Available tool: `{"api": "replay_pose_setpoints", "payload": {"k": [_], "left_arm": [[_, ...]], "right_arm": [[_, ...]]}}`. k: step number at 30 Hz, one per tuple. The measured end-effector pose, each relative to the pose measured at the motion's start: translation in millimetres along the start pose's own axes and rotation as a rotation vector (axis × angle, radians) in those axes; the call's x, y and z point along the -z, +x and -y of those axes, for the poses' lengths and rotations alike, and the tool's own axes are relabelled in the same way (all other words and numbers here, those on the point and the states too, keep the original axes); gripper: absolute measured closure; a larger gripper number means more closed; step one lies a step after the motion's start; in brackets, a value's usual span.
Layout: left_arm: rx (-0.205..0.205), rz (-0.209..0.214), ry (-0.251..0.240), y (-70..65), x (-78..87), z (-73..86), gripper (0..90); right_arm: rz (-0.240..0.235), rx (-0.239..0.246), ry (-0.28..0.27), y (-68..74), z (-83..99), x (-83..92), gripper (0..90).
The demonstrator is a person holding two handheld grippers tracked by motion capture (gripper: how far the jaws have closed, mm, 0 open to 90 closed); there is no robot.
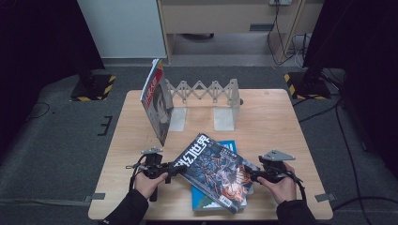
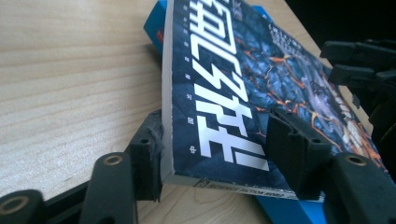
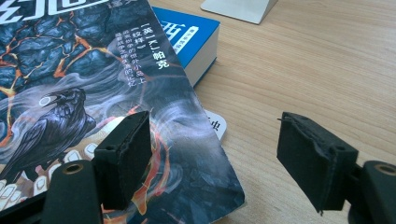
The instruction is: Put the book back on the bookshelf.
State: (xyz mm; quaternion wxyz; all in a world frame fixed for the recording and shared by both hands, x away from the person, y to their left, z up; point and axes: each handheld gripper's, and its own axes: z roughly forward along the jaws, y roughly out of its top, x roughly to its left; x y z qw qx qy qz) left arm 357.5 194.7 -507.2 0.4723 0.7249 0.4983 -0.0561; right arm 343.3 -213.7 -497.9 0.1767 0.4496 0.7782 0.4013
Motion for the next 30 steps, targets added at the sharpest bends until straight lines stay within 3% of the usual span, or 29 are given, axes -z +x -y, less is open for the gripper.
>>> {"api": "replay_pose_setpoints", "payload": {"k": [4, 8, 11, 13, 17, 18, 19, 20, 25, 29, 30], "left_arm": [[-0.009, 0.014, 0.013, 3.3, -10.3, 2.3, 29.6], [-0.009, 0.045, 0.02, 4.8, -16.6, 0.3, 28.0], [-0.012, 0.04, 0.019, 2.0, -14.4, -2.1, 31.0], [-0.012, 0.037, 0.01, 0.3, -11.2, -3.9, 37.6], [0.017, 0.072, -0.025, -8.7, 1.8, -9.5, 48.3], [0.027, 0.083, -0.017, -11.2, 3.7, -9.9, 48.3], [0.061, 0.131, 0.014, -12.8, 1.3, -8.3, 52.8], [0.071, 0.151, 0.024, -14.2, -1.6, -7.0, 54.6], [0.053, 0.152, 0.03, -20.4, -5.7, -9.7, 55.9], [0.069, 0.157, 0.03, -20.7, -4.7, -10.1, 59.8], [0.099, 0.169, 0.029, -21.8, -2.8, -11.2, 61.8]], "right_arm": [[-0.001, 0.004, 0.0, -0.2, -0.2, -0.1, 26.0], [-0.001, 0.005, -0.001, -0.2, -0.1, -0.2, 25.9], [-0.001, 0.004, -0.001, 0.0, 0.1, -0.3, 26.0], [0.001, 0.006, 0.0, 0.2, 0.1, -0.5, 26.1], [0.006, 0.013, 0.009, 0.2, 0.7, -1.3, 27.2], [0.006, 0.013, 0.009, 0.2, 0.7, -1.3, 27.2], [0.013, 0.009, 0.009, -0.3, 1.1, -1.0, 27.6], [0.014, 0.014, 0.008, -1.2, 1.4, -1.1, 27.6], [0.013, 0.015, 0.004, -2.0, 1.9, -1.5, 28.3], [0.01, 0.008, 0.006, -2.5, 1.8, -1.0, 28.2], [0.008, 0.004, 0.005, -2.6, 1.8, -0.6, 28.2]]}}
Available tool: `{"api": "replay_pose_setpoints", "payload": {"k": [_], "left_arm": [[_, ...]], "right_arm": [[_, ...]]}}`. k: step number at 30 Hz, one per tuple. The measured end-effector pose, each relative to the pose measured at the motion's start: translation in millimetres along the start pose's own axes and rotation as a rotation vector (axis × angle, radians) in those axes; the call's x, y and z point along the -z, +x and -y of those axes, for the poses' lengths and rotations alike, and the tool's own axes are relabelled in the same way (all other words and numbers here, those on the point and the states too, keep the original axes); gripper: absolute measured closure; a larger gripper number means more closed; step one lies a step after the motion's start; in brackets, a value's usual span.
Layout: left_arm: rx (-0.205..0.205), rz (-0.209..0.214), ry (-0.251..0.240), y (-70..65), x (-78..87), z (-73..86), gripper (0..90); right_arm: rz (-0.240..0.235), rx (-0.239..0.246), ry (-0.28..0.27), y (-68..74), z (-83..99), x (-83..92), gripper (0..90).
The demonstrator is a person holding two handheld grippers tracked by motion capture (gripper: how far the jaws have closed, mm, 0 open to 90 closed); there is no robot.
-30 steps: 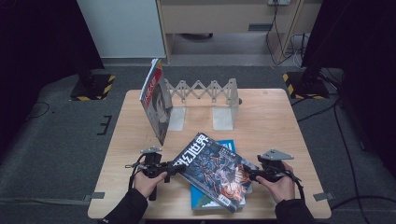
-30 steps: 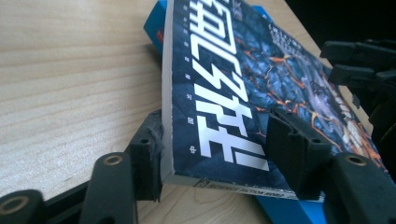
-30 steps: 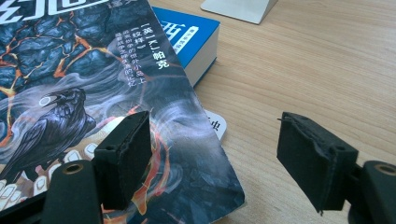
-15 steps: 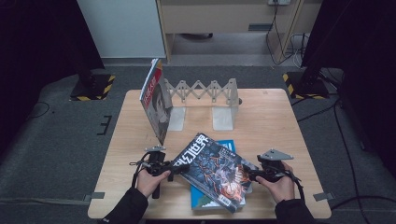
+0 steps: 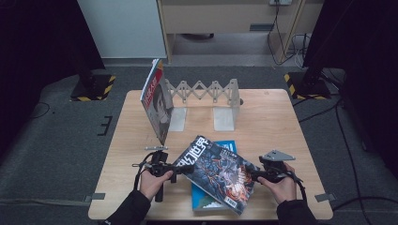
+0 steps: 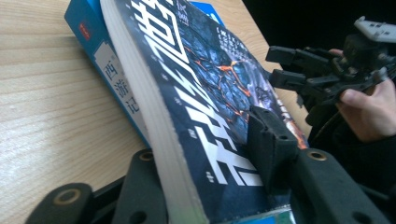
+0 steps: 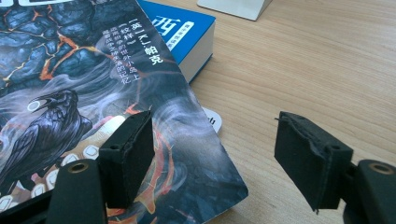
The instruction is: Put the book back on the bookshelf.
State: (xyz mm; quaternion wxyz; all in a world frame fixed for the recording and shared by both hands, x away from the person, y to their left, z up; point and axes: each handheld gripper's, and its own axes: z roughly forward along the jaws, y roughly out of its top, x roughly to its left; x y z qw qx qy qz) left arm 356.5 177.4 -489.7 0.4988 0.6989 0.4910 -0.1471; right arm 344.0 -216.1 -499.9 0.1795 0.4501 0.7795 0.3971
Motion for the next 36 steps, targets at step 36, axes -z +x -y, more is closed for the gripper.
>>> {"api": "replay_pose_setpoints", "payload": {"k": [36], "left_arm": [[-0.031, 0.042, -0.205, -84.1, 44.8, -74.9, 81.8]], "right_arm": [[0.123, -0.072, 0.007, -52.0, 9.5, 18.1, 24.8]]}}
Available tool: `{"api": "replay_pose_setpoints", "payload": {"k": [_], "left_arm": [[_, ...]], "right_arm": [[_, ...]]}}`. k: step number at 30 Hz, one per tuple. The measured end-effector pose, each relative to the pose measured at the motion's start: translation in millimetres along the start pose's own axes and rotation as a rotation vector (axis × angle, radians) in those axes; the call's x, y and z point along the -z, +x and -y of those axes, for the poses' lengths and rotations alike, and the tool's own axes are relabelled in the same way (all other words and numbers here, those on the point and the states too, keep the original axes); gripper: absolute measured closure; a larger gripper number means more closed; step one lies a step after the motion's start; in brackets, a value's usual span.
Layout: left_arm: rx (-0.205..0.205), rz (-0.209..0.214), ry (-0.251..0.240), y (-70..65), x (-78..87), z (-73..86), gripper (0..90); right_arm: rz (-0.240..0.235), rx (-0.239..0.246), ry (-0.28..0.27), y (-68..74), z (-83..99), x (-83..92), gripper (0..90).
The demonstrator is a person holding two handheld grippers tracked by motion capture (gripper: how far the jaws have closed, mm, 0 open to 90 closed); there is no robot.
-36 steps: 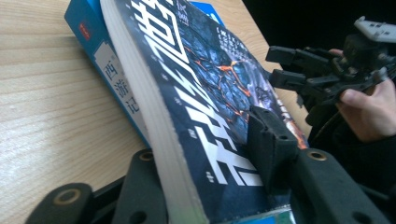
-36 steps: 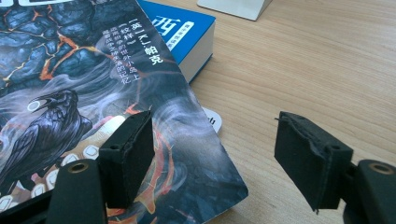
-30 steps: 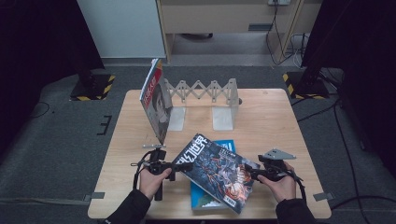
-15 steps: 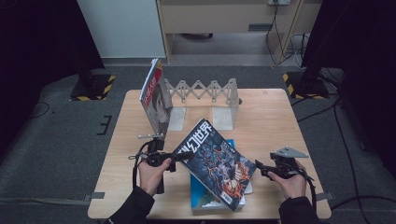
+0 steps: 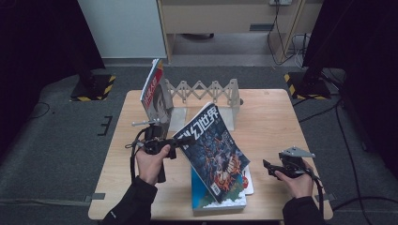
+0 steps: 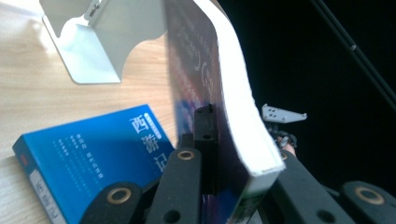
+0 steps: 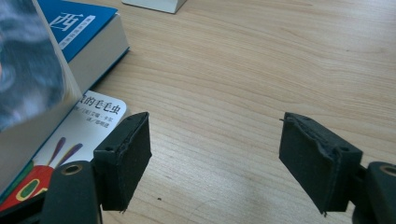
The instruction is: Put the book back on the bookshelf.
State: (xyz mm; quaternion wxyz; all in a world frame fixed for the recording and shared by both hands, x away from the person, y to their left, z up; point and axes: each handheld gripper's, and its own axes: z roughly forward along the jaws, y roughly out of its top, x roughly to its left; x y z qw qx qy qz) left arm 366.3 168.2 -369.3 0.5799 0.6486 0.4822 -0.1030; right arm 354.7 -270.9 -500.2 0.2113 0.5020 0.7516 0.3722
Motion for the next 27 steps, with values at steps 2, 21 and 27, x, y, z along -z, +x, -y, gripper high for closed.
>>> {"api": "replay_pose_setpoints", "payload": {"k": [2, 21, 27], "left_arm": [[-0.014, -0.011, -0.014, -3.7, 3.0, -5.7, 81.8], [-0.161, -0.161, -0.167, -34.7, 45.5, -61.4, 81.8], [-0.17, -0.195, -0.216, -36.9, 61.9, -74.3, 81.8]], "right_arm": [[0.002, -0.004, 0.006, -1.1, 0.6, -0.2, 24.8], [0.045, -0.007, 0.105, -22.2, 14.1, -13.0, 16.5], [0.032, -0.002, 0.142, -23.0, 18.4, -18.4, 14.7]]}}
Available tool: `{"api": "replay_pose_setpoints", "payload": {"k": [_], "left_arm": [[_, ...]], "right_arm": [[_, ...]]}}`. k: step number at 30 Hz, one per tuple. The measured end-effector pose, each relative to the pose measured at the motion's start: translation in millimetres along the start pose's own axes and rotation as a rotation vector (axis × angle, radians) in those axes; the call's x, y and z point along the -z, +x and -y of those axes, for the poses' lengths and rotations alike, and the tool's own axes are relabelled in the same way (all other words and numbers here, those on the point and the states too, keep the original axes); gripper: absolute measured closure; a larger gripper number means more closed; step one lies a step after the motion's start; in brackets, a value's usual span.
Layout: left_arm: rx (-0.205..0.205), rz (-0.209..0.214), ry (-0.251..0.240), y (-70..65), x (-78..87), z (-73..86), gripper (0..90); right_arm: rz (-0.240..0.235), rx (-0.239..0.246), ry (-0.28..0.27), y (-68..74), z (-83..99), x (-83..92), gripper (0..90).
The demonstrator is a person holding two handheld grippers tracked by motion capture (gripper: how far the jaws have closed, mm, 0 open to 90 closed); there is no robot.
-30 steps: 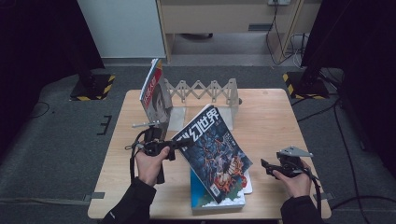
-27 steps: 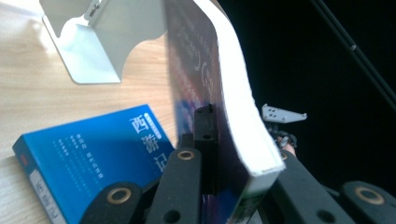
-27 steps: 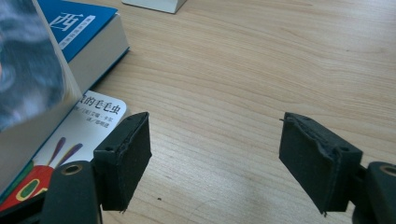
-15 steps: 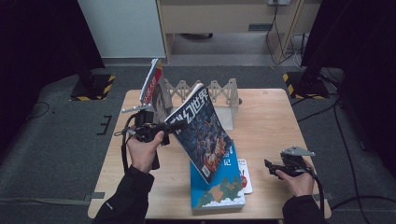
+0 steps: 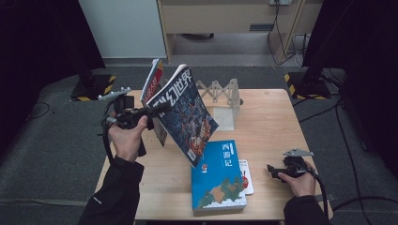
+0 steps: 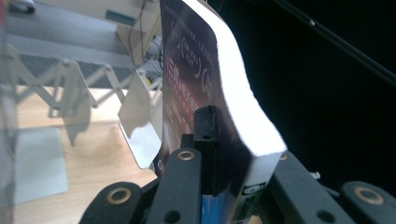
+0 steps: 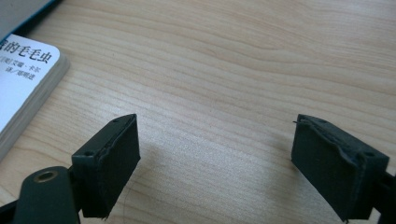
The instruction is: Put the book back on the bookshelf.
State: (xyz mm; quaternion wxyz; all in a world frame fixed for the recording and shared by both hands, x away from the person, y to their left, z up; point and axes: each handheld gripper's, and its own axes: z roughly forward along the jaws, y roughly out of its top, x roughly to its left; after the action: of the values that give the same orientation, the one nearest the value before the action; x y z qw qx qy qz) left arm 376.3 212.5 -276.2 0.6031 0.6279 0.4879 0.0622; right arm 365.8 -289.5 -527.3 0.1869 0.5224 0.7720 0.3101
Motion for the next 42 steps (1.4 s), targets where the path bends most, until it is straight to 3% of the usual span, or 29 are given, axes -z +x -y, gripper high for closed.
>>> {"api": "replay_pose_setpoints", "payload": {"k": [8, 10, 13, 19, 26, 29, 37, 42], "left_arm": [[-0.034, -0.066, -0.032, 4.4, 7.5, -17.4, 81.9], [-0.056, -0.109, -0.043, 6.4, 9.3, -24.7, 81.9], [-0.066, -0.137, -0.047, 8.4, 9.7, -29.1, 81.9], [-0.093, -0.228, -0.075, 16.3, 9.6, -43.2, 81.9], [-0.105, -0.283, -0.105, 22.3, 8.5, -55.2, 81.9], [-0.108, -0.3, -0.11, 23.1, 6.7, -57.4, 81.9], [-0.17, -0.408, -0.103, 27.0, -12.9, -55.2, 81.9], [-0.183, -0.43, -0.112, 29.9, -24.9, -52.3, 81.9]], "right_arm": [[-0.003, 0.01, 0.007, 1.9, 2.0, -3.1, 11.6], [-0.001, 0.031, 0.006, 3.6, 2.8, -5.0, 7.7], [-0.004, 0.035, 0.007, 4.7, 3.0, -6.1, 5.7], [0.001, 0.036, -0.016, 4.9, 4.9, -7.9, 3.3], [0.001, 0.033, -0.042, 5.4, 7.2, -9.7, 1.2], [0.002, 0.033, -0.042, 5.4, 7.2, -9.6, 1.2], [0.002, 0.034, -0.042, 5.4, 7.2, -9.7, 1.1], [0.0, 0.034, -0.041, 5.3, 7.2, -9.6, 1.1]]}}
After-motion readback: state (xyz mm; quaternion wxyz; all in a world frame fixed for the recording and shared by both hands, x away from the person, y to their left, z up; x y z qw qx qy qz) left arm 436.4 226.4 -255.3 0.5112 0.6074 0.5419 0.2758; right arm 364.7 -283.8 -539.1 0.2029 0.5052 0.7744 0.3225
